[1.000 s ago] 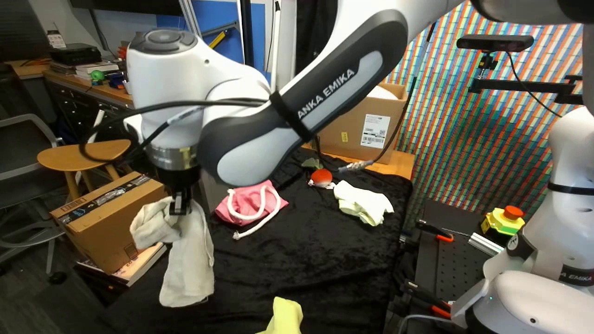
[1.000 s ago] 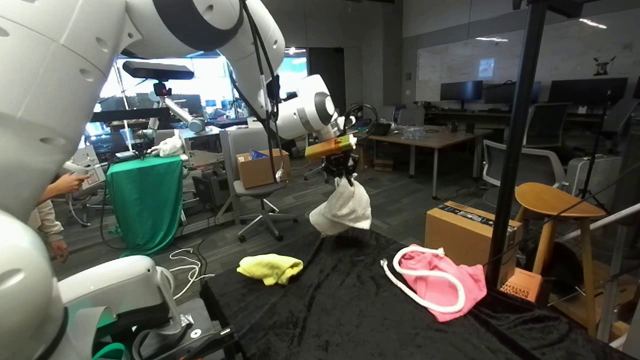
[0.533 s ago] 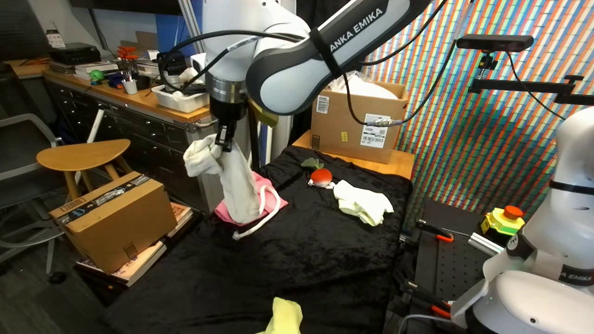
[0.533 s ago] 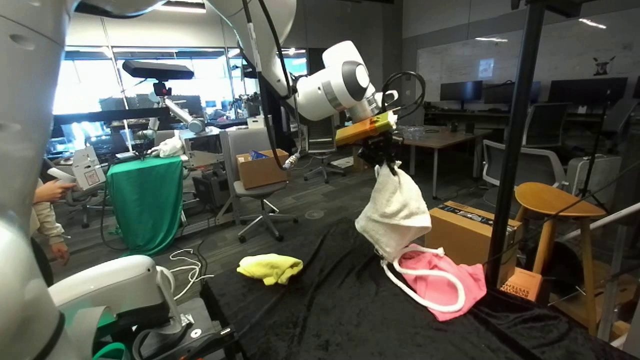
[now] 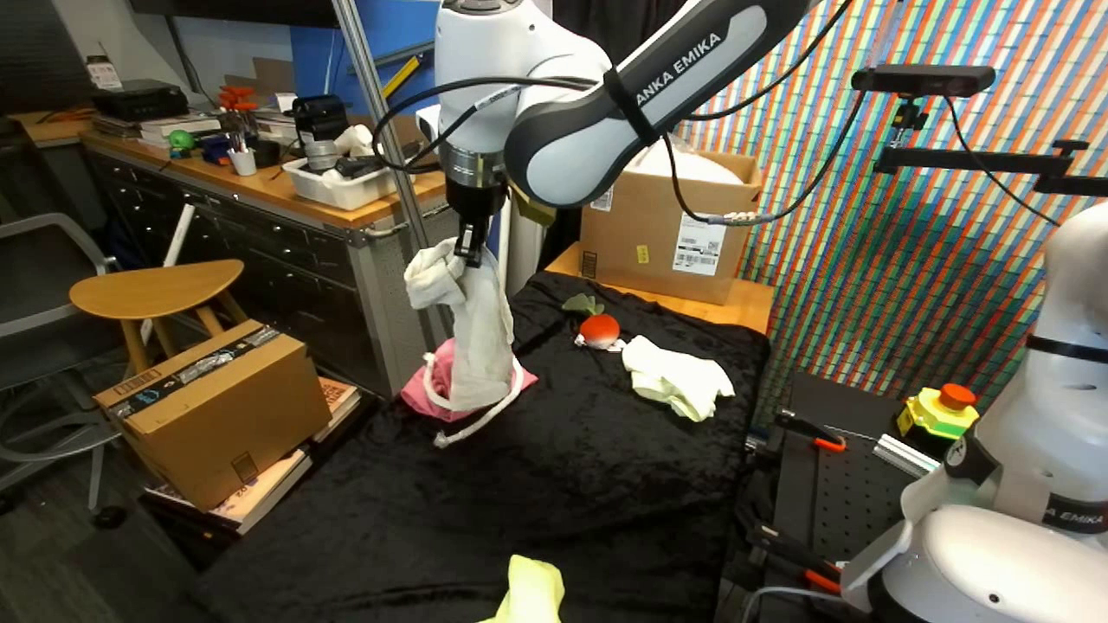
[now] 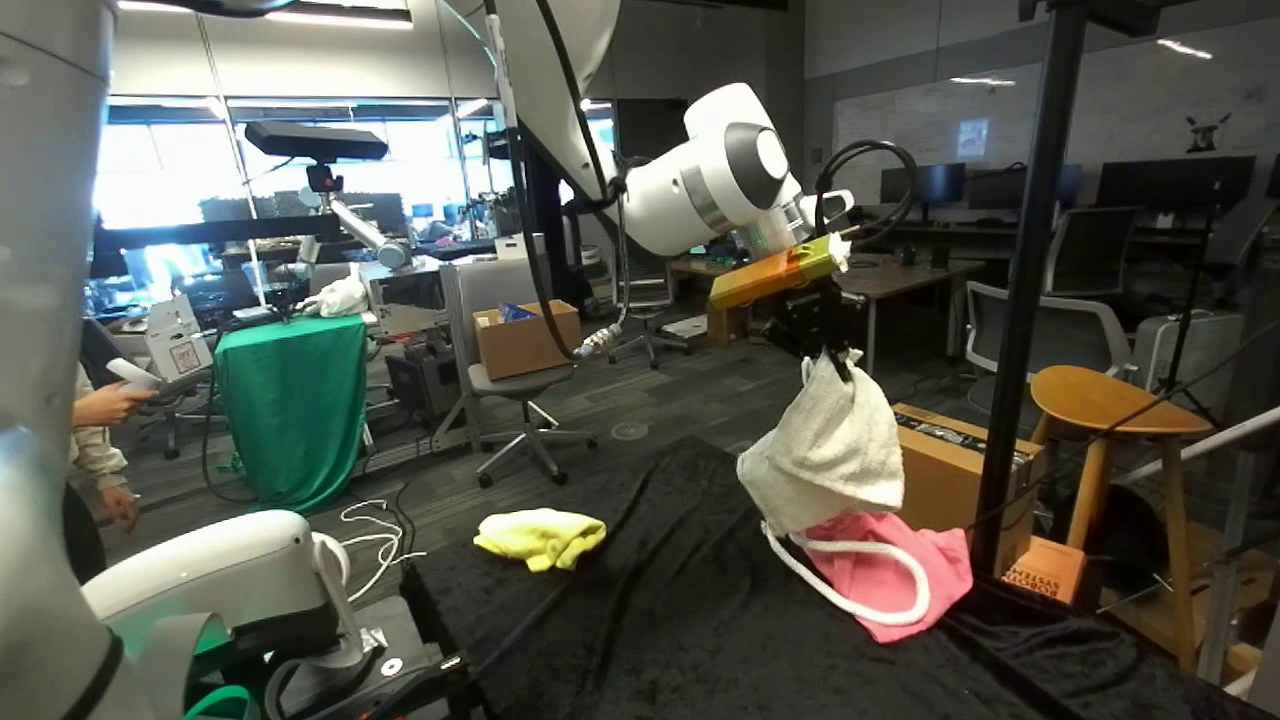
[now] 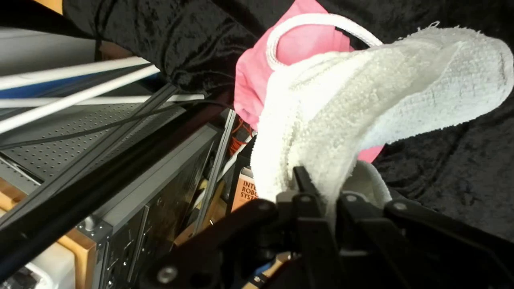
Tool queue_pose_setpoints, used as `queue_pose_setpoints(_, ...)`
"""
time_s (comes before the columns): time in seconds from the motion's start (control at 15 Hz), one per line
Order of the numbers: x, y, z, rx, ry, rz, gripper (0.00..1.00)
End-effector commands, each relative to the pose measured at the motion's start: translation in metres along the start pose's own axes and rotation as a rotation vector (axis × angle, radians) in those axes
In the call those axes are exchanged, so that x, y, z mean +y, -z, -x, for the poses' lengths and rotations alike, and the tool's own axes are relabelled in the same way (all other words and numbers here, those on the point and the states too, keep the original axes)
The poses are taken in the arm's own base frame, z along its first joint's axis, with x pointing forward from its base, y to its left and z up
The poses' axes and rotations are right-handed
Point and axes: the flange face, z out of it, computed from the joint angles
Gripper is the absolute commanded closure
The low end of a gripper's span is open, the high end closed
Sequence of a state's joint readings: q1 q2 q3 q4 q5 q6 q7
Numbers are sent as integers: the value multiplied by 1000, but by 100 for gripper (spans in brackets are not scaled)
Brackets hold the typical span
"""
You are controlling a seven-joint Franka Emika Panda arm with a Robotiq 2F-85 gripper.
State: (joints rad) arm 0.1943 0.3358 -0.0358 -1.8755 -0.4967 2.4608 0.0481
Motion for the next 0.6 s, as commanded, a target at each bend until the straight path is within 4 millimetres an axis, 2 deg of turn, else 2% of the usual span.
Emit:
queue_pose_setpoints(0.0,6,-4,6,-6,-20,21,98)
queue_pose_setpoints(0.07,7,-5,7,-10,-24,21,94)
queue_pose_setpoints(0.13,8,-6,8,-14,-26,20,68)
queue_pose_setpoints(0.2,9,-6,9,-22,-34,13,67)
queue_pose_setpoints(0.27,11,-7,10,-21,-38,14,62)
queue_pose_setpoints(0.53,20,-15,16,-43,-52,15,30)
